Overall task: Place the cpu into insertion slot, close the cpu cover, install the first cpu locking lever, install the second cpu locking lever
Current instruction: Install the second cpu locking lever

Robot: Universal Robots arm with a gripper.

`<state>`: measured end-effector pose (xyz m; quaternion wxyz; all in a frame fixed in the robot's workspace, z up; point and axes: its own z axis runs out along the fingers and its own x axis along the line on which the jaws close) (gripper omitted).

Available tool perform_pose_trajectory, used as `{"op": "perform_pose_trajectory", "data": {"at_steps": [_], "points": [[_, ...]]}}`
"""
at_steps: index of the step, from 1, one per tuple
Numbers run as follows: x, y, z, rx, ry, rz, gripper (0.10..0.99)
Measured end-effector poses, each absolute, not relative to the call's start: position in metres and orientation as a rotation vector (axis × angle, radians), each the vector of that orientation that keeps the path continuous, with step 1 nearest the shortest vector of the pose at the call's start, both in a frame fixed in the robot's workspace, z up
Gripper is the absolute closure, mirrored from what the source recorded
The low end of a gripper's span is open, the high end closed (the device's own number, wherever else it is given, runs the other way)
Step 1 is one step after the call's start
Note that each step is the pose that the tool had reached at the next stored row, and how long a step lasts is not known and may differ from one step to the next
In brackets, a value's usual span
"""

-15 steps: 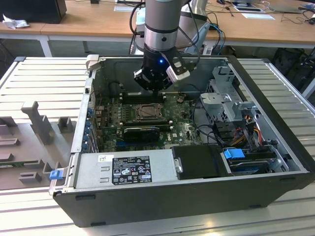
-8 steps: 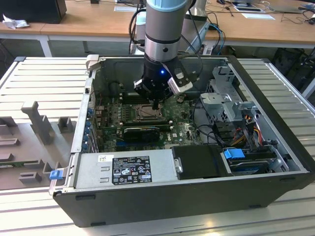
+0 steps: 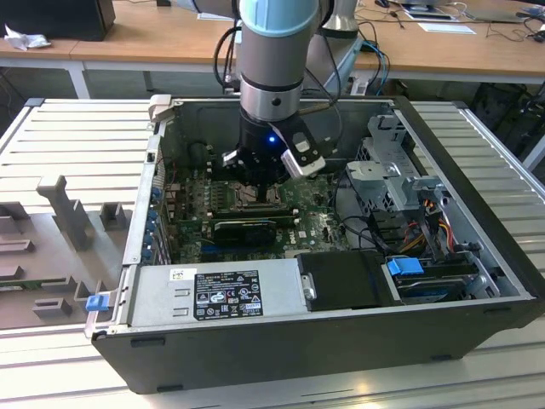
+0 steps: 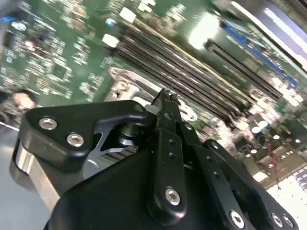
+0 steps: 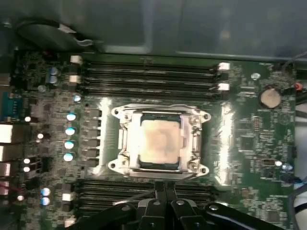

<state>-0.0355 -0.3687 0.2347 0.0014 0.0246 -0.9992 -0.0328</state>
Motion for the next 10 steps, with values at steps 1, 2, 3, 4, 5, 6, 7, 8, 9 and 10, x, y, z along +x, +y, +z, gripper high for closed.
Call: {"op": "perform_pose_trajectory", "data": {"at_steps": [1,2,3,4,5,6,7,8,9,10], "points": [[-0.040,-0.369,0.234,0.078,-3.136,-0.103,0.980],[-0.044,-0.369,0.234,0.078,-3.136,-0.103,0.980],[-0.050,-0.369,0.233,0.077,-3.136,-0.104,0.980],[-0.052,-0.369,0.232,0.078,-3.136,-0.103,0.980],[-0.054,-0.369,0.229,0.078,-3.136,-0.103,0.980],[-0.056,-0.369,0.227,0.077,-3.136,-0.103,0.980],[-0.058,-0.369,0.225,0.077,-3.136,-0.103,0.980],[-0.059,-0.369,0.221,0.078,-3.136,-0.104,0.980],[-0.059,-0.369,0.218,0.077,-3.136,-0.105,0.980],[-0.060,-0.369,0.214,0.078,-3.136,-0.105,0.980]]}}
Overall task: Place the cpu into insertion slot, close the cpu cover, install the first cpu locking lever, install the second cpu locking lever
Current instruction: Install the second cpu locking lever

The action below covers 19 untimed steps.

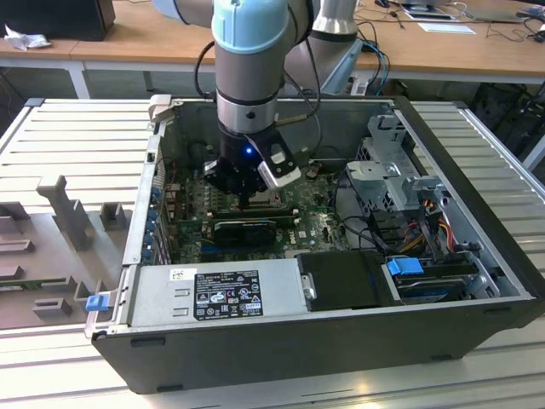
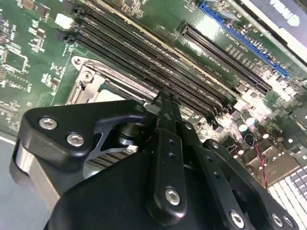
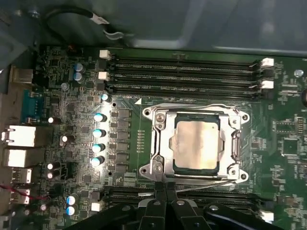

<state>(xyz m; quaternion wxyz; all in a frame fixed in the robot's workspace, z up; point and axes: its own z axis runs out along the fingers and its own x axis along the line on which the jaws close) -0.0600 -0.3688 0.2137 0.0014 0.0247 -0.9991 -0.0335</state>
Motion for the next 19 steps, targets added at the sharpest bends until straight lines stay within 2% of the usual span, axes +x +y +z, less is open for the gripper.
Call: {"op": "perform_pose_trajectory", "data": {"at_steps": [2,5,11,15,19], "points": [[-0.062,-0.370,0.210,0.078,-3.136,-0.119,0.980],[-0.066,-0.377,0.210,0.078,-3.132,-0.217,0.980],[-0.068,-0.393,0.210,0.078,-3.124,-0.336,0.980],[-0.074,-0.396,0.210,0.078,-3.119,-0.384,0.980],[-0.075,-0.396,0.208,0.078,-3.118,-0.397,0.980]]}}
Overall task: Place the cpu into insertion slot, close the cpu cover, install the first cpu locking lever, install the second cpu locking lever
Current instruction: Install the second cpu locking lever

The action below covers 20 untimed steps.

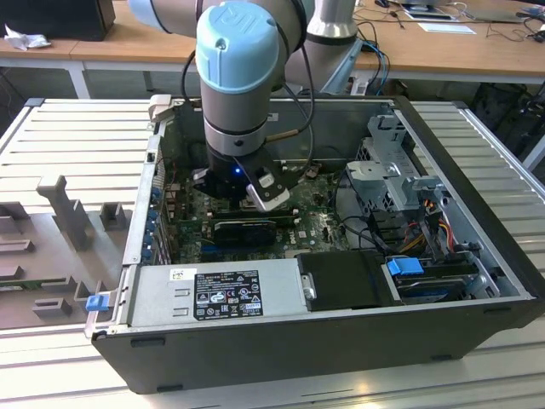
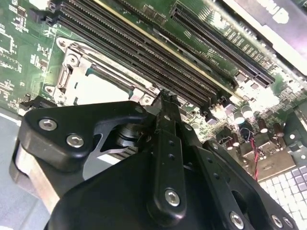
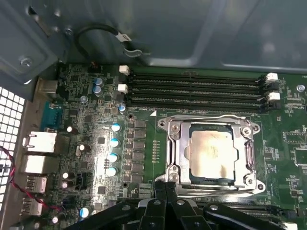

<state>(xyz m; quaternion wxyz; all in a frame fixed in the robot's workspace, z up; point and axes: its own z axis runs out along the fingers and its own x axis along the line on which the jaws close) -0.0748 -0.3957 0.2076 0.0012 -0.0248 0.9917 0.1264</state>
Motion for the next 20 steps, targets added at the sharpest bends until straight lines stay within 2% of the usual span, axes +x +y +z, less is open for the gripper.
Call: {"op": "perform_pose_trajectory", "data": {"at_steps": [15,18,20], "points": [[-0.076,-0.394,0.197,-0.079,3.105,0.454,0.980],[-0.076,-0.394,0.235,-0.078,3.104,0.456,0.980],[-0.076,-0.394,0.244,-0.078,3.104,0.456,0.980]]}}
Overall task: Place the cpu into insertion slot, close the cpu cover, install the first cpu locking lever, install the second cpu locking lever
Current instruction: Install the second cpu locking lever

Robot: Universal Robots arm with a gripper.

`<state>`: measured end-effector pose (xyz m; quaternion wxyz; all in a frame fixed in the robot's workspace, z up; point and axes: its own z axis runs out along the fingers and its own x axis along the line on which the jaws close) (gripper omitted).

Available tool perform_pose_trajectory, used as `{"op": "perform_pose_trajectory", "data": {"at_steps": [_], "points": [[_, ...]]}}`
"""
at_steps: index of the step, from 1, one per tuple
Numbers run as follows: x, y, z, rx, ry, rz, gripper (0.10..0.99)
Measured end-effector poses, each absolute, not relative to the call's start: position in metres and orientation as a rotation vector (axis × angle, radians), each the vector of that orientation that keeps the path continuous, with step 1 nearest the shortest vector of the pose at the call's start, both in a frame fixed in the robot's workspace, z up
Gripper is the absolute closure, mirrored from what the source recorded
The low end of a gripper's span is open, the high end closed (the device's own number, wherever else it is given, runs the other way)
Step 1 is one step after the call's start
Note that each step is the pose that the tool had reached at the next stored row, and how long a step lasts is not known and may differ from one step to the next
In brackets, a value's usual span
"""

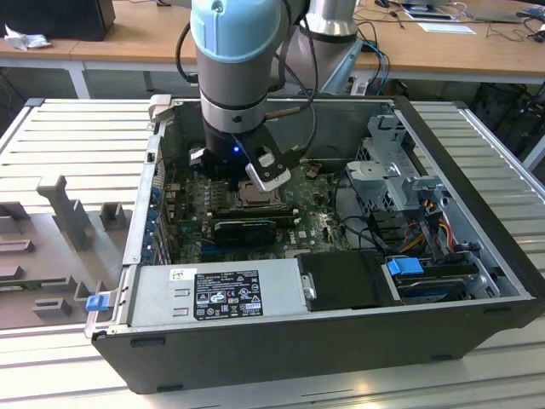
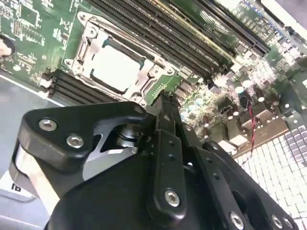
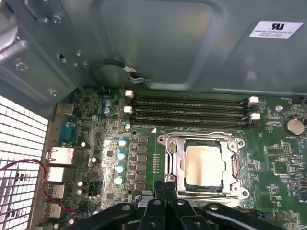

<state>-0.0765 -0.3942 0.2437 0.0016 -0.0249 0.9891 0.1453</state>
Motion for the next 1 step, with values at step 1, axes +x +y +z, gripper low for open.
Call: {"op": "perform_pose_trajectory", "data": {"at_steps": [1], "points": [[-0.0764,-0.3941,0.2437,-0.078,3.104,0.456,0.980]]}}
